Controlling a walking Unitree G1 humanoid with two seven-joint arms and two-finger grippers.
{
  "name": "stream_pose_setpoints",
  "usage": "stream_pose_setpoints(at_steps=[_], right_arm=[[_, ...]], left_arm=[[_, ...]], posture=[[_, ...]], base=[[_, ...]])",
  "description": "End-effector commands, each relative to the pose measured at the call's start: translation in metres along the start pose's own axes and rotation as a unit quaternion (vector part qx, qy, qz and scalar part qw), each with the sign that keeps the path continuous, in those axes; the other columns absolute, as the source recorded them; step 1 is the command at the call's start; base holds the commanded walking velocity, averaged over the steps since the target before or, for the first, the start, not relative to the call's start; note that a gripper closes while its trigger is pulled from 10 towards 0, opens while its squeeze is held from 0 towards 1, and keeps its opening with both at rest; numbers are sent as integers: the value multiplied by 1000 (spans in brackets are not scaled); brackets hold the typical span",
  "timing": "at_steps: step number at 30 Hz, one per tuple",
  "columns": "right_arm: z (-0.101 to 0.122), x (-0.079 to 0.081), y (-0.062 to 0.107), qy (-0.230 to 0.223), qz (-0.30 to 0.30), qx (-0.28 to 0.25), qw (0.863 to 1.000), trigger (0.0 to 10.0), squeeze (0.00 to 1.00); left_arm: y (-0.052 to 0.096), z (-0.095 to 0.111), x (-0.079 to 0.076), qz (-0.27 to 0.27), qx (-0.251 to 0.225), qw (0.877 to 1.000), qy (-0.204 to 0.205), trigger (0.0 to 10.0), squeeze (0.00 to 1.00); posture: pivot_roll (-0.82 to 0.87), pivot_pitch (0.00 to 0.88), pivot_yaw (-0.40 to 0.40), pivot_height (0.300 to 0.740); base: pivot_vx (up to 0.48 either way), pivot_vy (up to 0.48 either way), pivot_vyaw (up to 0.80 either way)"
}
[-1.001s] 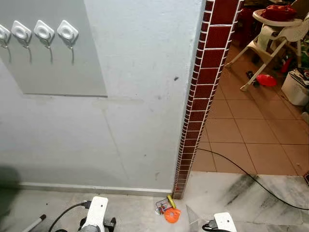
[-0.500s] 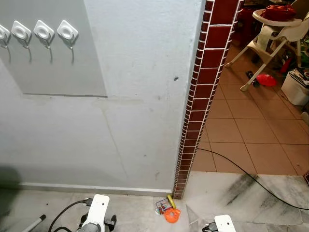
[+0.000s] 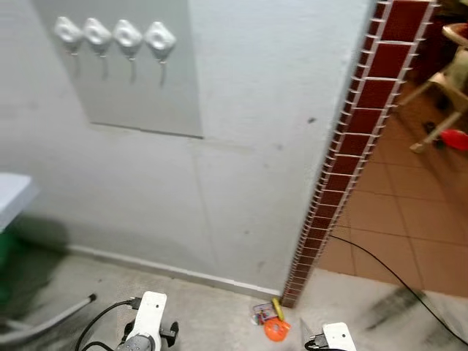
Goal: Hang keys on a hook
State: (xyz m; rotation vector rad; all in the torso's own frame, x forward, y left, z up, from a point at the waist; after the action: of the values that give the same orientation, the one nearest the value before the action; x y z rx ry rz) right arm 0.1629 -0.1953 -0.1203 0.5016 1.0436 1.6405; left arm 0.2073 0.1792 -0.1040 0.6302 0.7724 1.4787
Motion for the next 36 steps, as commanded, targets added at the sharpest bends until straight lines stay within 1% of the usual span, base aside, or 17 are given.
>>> stream_pose_setpoints(at_steps=[1, 13, 31, 36], right_arm=[[3, -2, 0, 4, -3, -7, 1000, 10000, 0], [2, -2, 0, -6, -5, -6, 1000, 10000, 0], [4, 2, -1, -16, -6, -9, 1000, 10000, 0], [5, 2, -1, -17, -6, -9, 1000, 10000, 0]], left_arm=[[0, 0, 0, -5, 3, 1000, 10, 10000, 0], [0, 2, 0, -5, 1, 1000, 28, 10000, 0], [-1, 6, 1, -3, -4, 1000, 28, 10000, 0], [-2, 7, -1, -5, -5, 1000, 29, 10000, 0]], posture=[[3, 0, 21, 740], [3, 0, 17, 740], [2, 0, 25, 740], [-1, 0, 25, 740]], base=[[0, 0, 800], [0, 0, 800], [0, 0, 800], [0, 0, 800]])
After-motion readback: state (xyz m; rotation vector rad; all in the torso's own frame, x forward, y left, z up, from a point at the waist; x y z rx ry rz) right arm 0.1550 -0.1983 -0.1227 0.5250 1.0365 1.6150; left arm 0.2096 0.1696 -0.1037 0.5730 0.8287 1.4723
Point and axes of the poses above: a point about 5 cm out from each wrist's last joint towards the gripper, its own y axis pointing back from the gripper into the wrist, its own z axis along the axis of the wrist's last joint, x = y × z, the point moved 3 cm from there along -y, pointing out of the wrist towards the gripper, and after that the axes turned 14 degrees about y, right-handed, at the moved point
